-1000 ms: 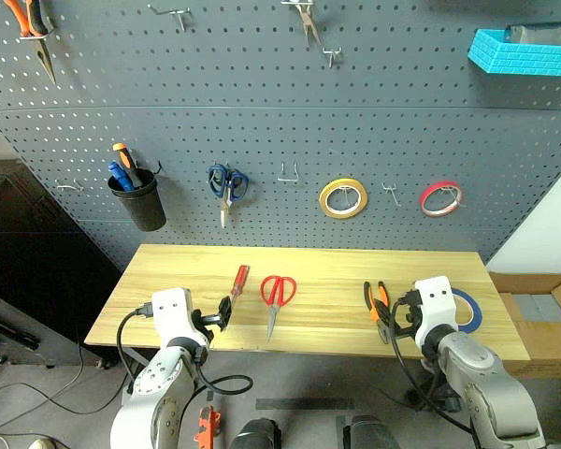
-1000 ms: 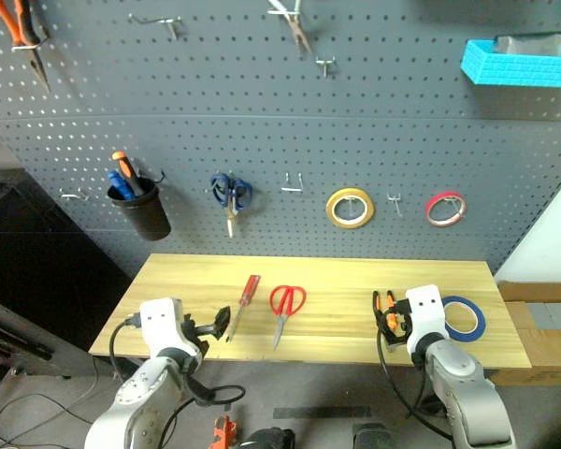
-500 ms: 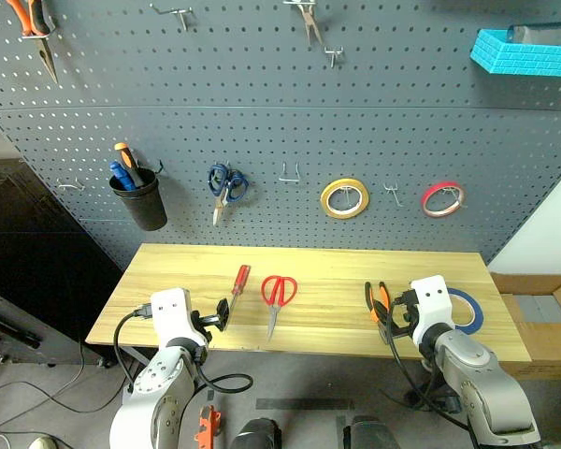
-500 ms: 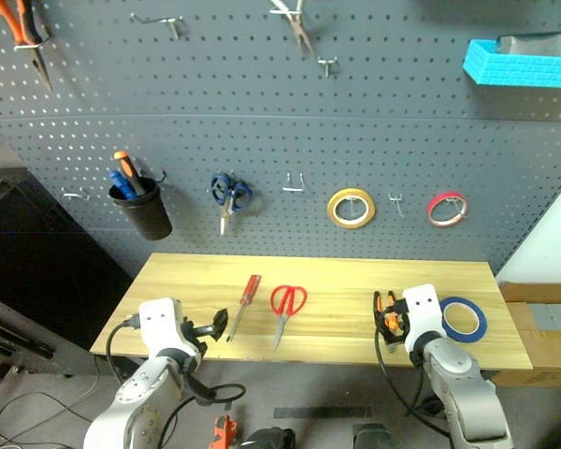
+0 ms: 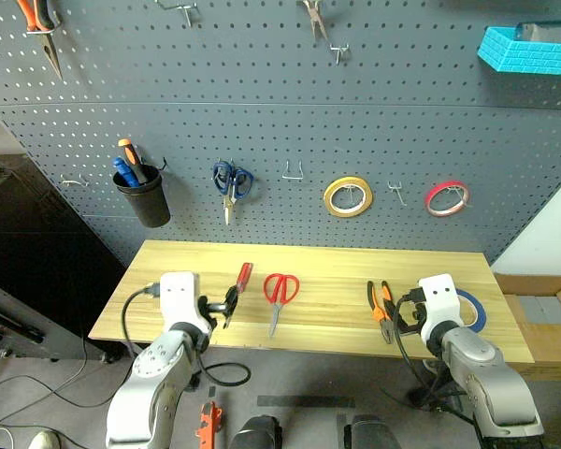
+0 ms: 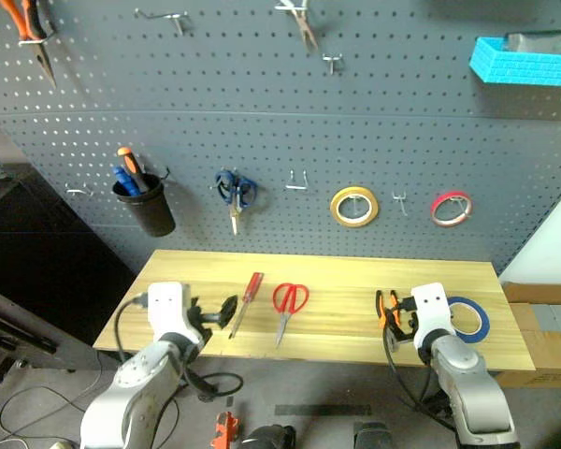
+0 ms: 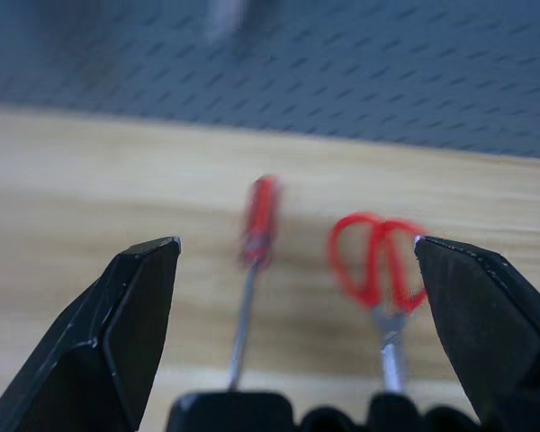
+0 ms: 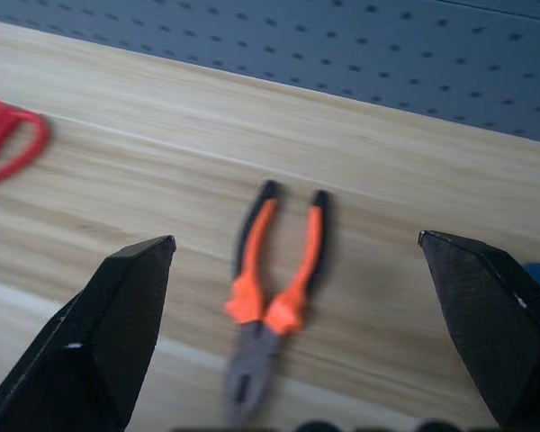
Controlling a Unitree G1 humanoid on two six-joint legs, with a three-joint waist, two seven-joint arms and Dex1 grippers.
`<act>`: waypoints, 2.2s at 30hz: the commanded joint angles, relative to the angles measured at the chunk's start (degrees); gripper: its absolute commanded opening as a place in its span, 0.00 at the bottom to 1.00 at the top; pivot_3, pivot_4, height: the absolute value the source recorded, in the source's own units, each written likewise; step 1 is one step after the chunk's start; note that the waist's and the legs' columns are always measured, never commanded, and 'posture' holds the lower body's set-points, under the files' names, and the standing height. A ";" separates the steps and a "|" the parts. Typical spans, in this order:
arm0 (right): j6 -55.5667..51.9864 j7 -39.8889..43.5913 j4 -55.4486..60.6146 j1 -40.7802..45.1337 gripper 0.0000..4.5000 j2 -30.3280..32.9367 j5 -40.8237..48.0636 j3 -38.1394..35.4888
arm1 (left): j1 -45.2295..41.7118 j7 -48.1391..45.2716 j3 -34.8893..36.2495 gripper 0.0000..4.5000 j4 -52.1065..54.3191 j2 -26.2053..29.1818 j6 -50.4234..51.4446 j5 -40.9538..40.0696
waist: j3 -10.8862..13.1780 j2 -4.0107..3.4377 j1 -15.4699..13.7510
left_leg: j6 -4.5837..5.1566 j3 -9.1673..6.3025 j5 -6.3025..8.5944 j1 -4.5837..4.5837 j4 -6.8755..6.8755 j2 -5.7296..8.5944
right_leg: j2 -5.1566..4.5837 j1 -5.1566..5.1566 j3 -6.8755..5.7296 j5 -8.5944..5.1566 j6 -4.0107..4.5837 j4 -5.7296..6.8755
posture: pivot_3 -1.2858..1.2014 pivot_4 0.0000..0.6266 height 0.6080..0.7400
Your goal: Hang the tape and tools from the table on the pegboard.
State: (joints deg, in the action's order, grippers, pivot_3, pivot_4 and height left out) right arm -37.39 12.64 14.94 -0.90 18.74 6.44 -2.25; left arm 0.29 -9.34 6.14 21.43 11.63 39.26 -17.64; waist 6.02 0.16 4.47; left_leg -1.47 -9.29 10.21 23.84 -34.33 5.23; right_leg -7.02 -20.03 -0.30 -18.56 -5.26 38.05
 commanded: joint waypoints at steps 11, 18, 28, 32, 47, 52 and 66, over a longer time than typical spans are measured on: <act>-0.01 0.17 -22.07 15.86 1.00 3.66 0.28 -6.91 | -27.72 -36.91 -21.93 0.99 -31.24 0.77 -11.23 0.19 | 3.44 0.18 0.87 | 0.15 0.52 -0.07 0.18 0.08 0.07 | 0.06 0.05 0.15 0.27 -0.03 0.02 | 0.43 0.34 1.00; -3.06 -0.97 -32.57 23.55 1.00 4.15 2.05 -11.77 | -39.71 -46.37 -28.63 0.99 -53.29 -4.94 -27.02 8.24 | 6.01 0.45 1.85 | 0.17 0.68 -0.08 0.45 0.05 0.03 | 0.10 -0.19 0.21 0.31 -0.06 0.07 | 0.41 0.42 1.00; -2.93 -2.33 -44.63 29.06 1.00 5.50 4.11 -16.01 | -50.62 -51.12 -28.04 0.99 -72.33 -10.40 -41.44 15.22 | 8.33 0.67 3.10 | 0.43 0.85 0.07 0.94 -0.57 0.01 | -0.01 -0.53 0.39 0.41 -0.25 0.33 | 0.42 0.47 1.00; -1.50 -1.65 -49.20 31.06 1.00 5.46 5.81 -17.33 | -53.98 -51.10 -27.09 0.99 -77.26 -11.74 -44.90 16.86 | 8.91 1.10 3.47 | 0.43 1.24 0.06 1.01 -0.61 0.02 | -0.05 -1.02 0.70 0.39 -0.29 0.87 | 0.42 0.47 1.00; 2.33 3.61 -55.73 34.99 0.09 5.66 5.68 -14.52 | -58.67 -50.66 -21.33 1.00 -83.07 -12.92 -46.18 17.62 | 9.12 1.33 4.77 | 0.46 1.62 0.04 1.03 -0.62 -0.06 | -0.01 -1.30 1.13 0.47 -0.44 0.97 | 0.43 0.43 1.00; 5.26 4.60 -56.02 34.94 0.08 6.23 3.52 -11.53 | -58.62 -50.52 -20.43 1.00 -83.31 -12.48 -46.69 18.11 | 9.10 1.29 5.09 | 0.46 1.64 0.04 1.02 -0.63 -0.05 | 0.00 -1.31 1.14 0.49 -0.47 0.98 | 0.43 0.40 1.00; 20.20 0.78 -0.94 4.63 0.08 7.54 -14.15 5.99 | -31.05 -48.31 -15.12 1.00 -32.12 -2.32 -16.69 6.60 | 7.22 0.22 8.20 | 0.21 1.50 -0.08 1.10 -0.64 -0.05 | -0.05 -1.69 1.26 0.49 -0.49 1.12 | 0.40 0.17 1.00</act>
State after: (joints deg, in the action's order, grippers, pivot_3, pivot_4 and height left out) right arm -20.94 14.86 8.78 4.28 26.53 -5.09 2.31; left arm -31.81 -59.83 -10.59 -19.41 8.93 18.24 -8.21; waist 13.25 0.38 12.67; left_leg -1.28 -7.81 10.12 24.92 -34.98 5.15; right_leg -7.07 -21.70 0.95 -18.06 -5.74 39.21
